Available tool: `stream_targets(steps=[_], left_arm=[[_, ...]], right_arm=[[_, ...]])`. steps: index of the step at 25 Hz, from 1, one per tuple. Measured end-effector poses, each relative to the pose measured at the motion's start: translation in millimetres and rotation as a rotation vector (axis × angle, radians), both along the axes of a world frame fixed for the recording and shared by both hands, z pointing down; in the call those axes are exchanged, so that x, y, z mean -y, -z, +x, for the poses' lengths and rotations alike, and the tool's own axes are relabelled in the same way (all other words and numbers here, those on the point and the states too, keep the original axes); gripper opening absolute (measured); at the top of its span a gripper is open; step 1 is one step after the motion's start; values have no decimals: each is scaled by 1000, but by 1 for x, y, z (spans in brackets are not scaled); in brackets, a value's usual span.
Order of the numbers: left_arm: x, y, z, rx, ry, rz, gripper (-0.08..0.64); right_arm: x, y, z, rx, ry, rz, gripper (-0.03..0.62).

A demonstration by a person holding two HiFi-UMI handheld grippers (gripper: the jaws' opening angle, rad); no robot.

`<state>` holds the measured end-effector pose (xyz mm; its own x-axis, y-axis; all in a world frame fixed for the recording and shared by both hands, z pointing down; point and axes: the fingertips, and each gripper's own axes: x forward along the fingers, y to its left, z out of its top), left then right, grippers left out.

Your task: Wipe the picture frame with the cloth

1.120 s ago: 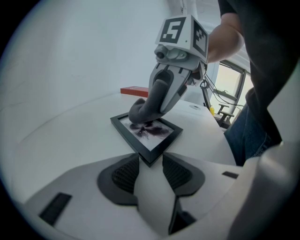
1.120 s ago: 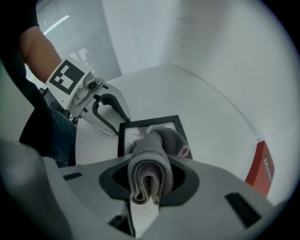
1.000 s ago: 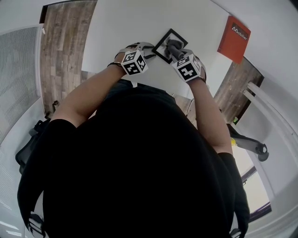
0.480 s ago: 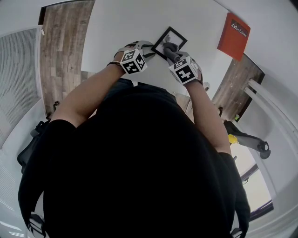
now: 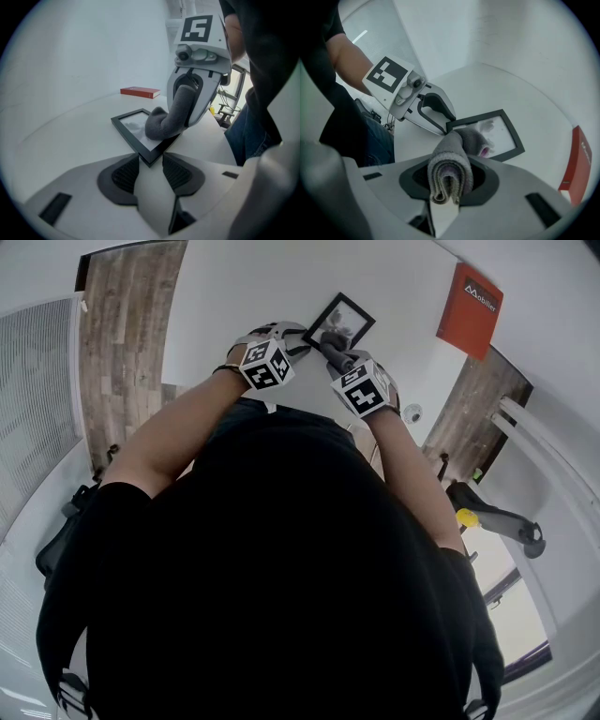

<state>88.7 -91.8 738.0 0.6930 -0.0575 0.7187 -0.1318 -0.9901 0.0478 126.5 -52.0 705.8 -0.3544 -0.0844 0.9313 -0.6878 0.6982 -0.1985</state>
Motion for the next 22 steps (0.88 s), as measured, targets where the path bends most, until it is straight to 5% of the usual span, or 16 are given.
stream_targets(steps=[22], left_arm=[[1, 0, -1, -1, 3, -1, 163]], right_arm=[[-9, 1, -9, -6, 81, 68, 104]])
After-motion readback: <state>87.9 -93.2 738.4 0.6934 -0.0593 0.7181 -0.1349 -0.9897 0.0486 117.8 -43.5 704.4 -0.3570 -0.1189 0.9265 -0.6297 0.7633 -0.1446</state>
